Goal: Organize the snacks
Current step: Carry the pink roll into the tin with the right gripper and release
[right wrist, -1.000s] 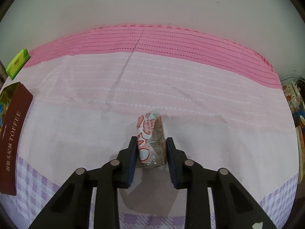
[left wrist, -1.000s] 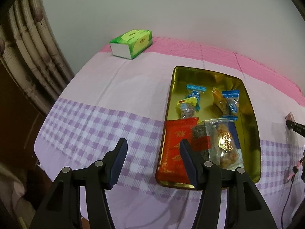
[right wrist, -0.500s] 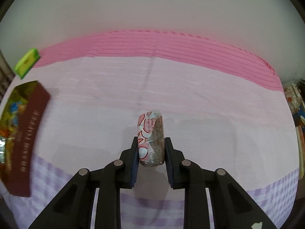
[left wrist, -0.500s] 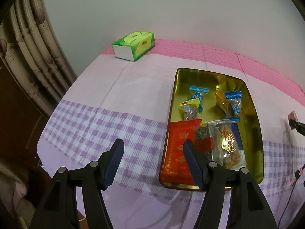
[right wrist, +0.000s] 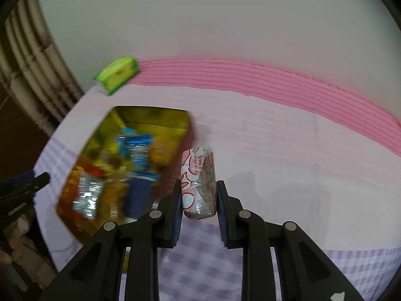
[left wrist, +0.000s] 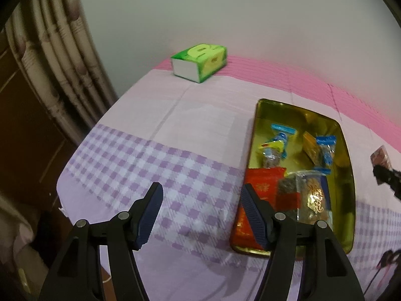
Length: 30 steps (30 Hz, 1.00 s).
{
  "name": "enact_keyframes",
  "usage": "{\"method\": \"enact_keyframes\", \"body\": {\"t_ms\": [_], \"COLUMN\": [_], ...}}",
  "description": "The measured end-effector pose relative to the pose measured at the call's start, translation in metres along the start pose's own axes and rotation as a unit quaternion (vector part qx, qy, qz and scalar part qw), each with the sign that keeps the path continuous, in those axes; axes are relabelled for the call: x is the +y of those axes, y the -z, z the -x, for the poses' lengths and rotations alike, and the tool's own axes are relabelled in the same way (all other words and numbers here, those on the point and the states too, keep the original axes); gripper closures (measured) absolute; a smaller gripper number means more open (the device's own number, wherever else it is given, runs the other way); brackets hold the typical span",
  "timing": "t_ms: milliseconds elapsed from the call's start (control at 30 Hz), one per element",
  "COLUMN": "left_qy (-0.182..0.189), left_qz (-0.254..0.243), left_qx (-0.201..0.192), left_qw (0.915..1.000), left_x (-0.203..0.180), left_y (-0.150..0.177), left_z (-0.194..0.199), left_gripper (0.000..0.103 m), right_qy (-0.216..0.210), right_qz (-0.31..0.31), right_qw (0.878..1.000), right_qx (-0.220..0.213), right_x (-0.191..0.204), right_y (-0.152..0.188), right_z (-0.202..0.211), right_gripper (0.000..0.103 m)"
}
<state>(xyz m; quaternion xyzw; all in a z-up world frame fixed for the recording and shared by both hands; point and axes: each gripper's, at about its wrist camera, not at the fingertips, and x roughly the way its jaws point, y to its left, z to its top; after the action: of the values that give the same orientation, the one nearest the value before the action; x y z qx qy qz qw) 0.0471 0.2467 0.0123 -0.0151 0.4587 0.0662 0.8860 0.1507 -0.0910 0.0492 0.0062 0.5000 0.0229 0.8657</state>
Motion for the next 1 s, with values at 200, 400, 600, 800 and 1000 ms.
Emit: {"method": "enact_keyframes", "body": {"t_ms": [200, 400, 600, 800, 1000], "left_qy": [-0.009, -0.012, -0.014, -0.008, 0.0], "left_qz": [0.018, 0.03, 0.021, 0.002, -0.012], "left_qx": [0.007, 0.011, 0.016, 0.009, 0.009], "left_qw": [0.9998, 0.9994, 0.9995, 0.9999, 0.9999], "left_x": [0.008, 0.013, 0.009, 0.0, -0.006], "left_y": [0.0, 0.0, 0.002, 0.004, 0.005], "left_z": [-0.002, -0.003, -0.003, 0.0, 0.0], "left_gripper": [0.038, 0.038, 0.038, 0.038, 0.038], "right_qy": [-0.017, 0.003, 0.032, 0.053, 0.047], "right_qz": [0.028, 0.034, 0.044, 0.059, 0.055], "right_qw": [0.999, 0.999, 0.998, 0.996, 0.996], "right_qx": [0.011, 0.033, 0.043, 0.041, 0.043], "right_x": [0.042, 0.066, 0.076, 0.08, 0.076], "right_y": [-0.001, 0.001, 0.002, 0.006, 0.008], "right_z": [-0.014, -0.04, -0.055, -0.063, -0.065], "right_gripper": [0.08, 0.08, 0.08, 0.08, 0.078]}}
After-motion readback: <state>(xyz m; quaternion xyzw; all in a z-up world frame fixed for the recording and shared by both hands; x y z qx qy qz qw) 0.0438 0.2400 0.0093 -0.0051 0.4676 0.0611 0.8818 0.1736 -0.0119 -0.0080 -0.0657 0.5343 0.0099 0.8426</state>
